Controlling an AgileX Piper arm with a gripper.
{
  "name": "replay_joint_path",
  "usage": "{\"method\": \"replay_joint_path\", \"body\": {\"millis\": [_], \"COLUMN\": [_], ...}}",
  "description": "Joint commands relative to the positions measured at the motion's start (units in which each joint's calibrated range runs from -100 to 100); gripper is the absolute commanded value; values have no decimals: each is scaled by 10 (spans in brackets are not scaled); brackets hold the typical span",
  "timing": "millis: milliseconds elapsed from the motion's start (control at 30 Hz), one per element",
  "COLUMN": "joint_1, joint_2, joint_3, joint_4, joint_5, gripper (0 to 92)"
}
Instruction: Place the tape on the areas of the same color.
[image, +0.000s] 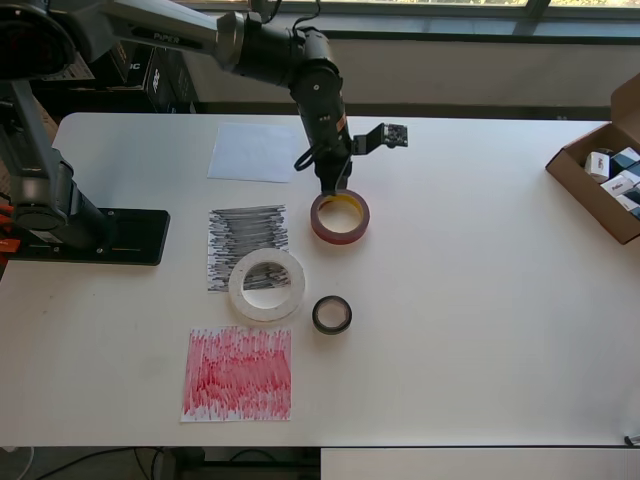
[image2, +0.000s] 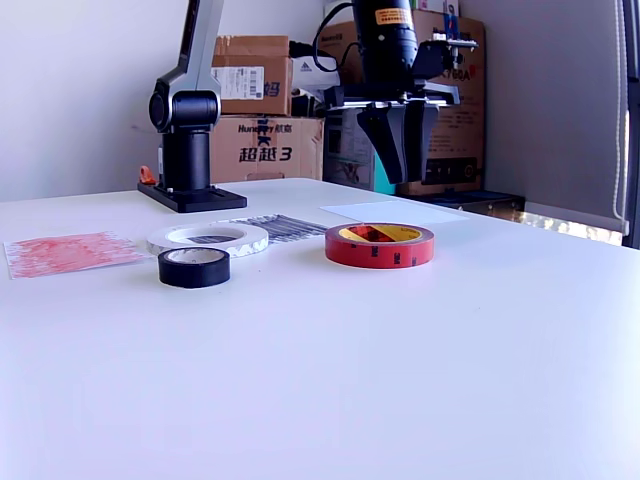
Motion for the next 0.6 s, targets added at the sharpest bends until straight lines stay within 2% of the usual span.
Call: {"method": "replay_joint_path", "body": {"millis": [0, 200, 567], "joint_1": [2, 11, 17], "joint_2": [10, 12, 62], "joint_3": [4, 4, 3], "joint_4": [-24, -25, -45], "joint_5": [-4, -3, 17], "gripper": [333, 386, 402]}}
